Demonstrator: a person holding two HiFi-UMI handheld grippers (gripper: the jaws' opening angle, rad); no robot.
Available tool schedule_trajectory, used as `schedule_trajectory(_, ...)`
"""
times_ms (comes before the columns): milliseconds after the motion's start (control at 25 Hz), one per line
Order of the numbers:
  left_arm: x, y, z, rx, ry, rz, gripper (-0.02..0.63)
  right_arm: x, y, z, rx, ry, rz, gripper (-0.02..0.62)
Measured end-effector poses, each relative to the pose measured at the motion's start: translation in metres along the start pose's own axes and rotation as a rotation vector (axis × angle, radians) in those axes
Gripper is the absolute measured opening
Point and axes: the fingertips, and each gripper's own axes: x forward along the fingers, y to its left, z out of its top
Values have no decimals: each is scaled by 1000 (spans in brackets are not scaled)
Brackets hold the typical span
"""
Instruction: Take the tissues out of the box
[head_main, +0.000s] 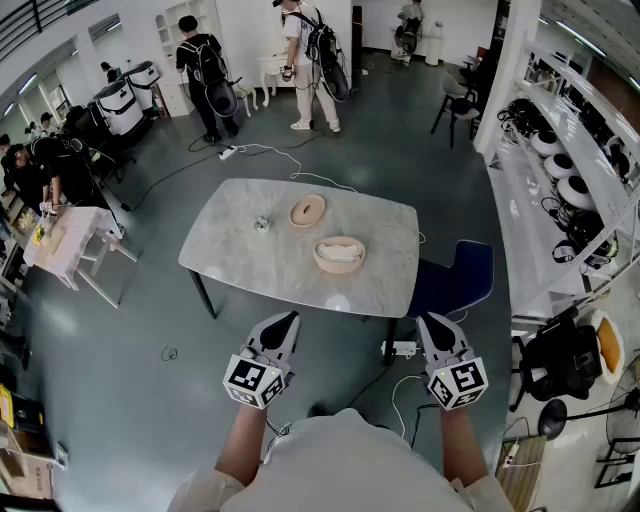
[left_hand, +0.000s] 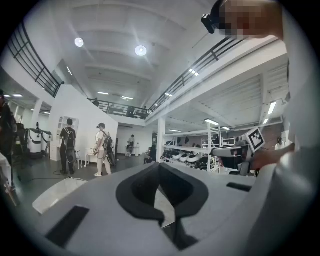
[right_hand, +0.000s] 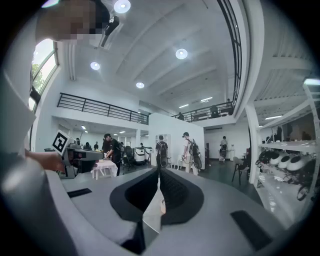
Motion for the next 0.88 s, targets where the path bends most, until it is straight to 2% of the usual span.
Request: schedule_trajectory(880,-6,1,-9,-14,30,-23,9,9,15,-10,48,34,-6,38)
